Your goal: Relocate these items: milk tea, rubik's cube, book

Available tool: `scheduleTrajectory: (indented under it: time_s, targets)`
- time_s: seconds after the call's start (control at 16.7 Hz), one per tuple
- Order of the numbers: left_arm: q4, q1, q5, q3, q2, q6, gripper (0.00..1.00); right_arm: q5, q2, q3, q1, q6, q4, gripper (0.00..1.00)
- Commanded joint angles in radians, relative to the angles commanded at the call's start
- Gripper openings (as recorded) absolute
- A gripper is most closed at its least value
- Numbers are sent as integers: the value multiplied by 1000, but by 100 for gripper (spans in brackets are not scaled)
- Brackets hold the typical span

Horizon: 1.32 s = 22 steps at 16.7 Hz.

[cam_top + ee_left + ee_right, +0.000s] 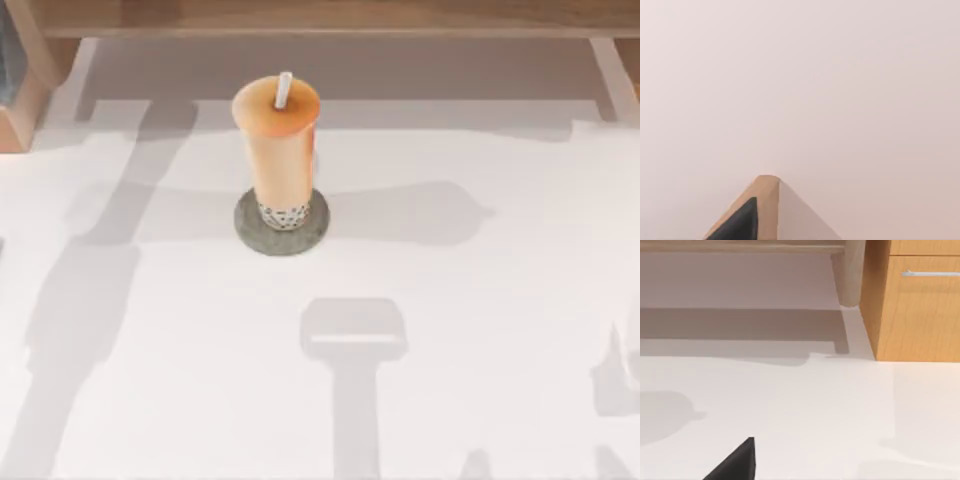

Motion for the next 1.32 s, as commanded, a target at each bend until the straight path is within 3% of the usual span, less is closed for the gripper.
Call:
scheduleTrajectory:
  time_s: [0.24,0.48,0.66,0.84,0.96,1.32]
  targets:
    - [224,228,119,-92,-46,24,100,0,0,0,0,0,0,100]
    - [360,443,339,-313,-69,8,100,0,0,0,0,0,0,100]
    - [397,531,536,-513,-53,-25,100,0,0,0,0,0,0,100]
    - [401,569,678,-652,-24,-59,100,0,0,0,0,0,0,100]
    - [396,579,721,-694,-13,-72,100,0,0,0,0,0,0,100]
    - [395,575,723,-695,-10,-73,100,0,0,0,0,0,0,100]
